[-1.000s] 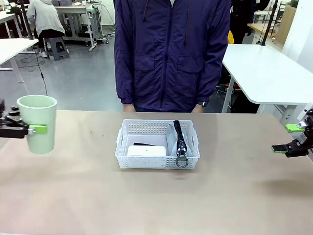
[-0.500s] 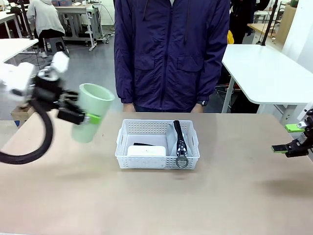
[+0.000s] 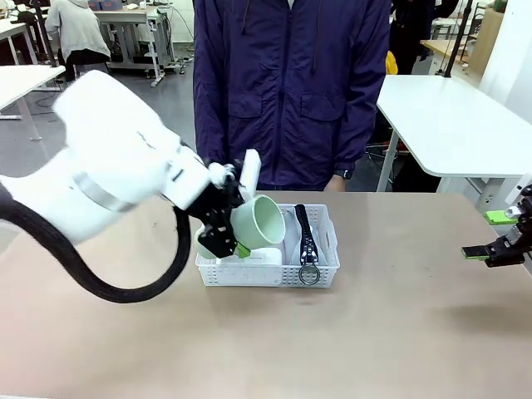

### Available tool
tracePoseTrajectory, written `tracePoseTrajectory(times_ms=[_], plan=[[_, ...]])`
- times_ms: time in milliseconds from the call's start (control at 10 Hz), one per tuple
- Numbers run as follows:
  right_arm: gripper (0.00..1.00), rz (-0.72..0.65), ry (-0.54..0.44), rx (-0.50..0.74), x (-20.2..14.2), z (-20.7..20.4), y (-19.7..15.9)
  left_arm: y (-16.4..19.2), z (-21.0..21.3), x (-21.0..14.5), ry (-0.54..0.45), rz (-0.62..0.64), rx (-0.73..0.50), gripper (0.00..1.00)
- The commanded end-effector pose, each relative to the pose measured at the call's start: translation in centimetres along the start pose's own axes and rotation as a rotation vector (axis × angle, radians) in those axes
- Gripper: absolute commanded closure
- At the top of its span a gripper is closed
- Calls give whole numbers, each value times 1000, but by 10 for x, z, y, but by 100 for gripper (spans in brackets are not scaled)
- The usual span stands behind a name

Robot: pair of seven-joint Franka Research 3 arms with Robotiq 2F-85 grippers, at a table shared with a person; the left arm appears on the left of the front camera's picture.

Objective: Efficiently arrange items inside the basket to fit them all.
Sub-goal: Pick up the Reusable plastic cup and place it inside the Organizing basket.

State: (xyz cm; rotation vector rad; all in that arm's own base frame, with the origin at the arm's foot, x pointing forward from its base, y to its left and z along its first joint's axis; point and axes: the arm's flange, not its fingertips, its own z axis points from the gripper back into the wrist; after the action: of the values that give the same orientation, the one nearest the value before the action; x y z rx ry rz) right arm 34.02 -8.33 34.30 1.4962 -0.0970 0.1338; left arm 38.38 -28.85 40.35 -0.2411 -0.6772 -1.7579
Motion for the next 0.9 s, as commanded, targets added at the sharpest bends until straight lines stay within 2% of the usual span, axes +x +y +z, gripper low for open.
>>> tracePoseTrajectory(times_ms=[0, 200, 400, 500, 800], plan=[[0, 17, 14, 4, -4, 2, 2, 34, -9, -2, 56, 31, 59, 100], [0, 17, 14, 4, -4, 2, 2, 39, 9, 1, -17, 68, 73, 100], [0, 17, 14, 4, -4, 2, 2, 41, 18, -2, -24, 145, 86, 100], [0, 17, 14, 4, -4, 2, 2, 46, 3, -4, 18, 53, 80, 100], [0, 17, 14, 4, -4, 2, 2, 46, 3, -4, 18, 53, 80, 100]])
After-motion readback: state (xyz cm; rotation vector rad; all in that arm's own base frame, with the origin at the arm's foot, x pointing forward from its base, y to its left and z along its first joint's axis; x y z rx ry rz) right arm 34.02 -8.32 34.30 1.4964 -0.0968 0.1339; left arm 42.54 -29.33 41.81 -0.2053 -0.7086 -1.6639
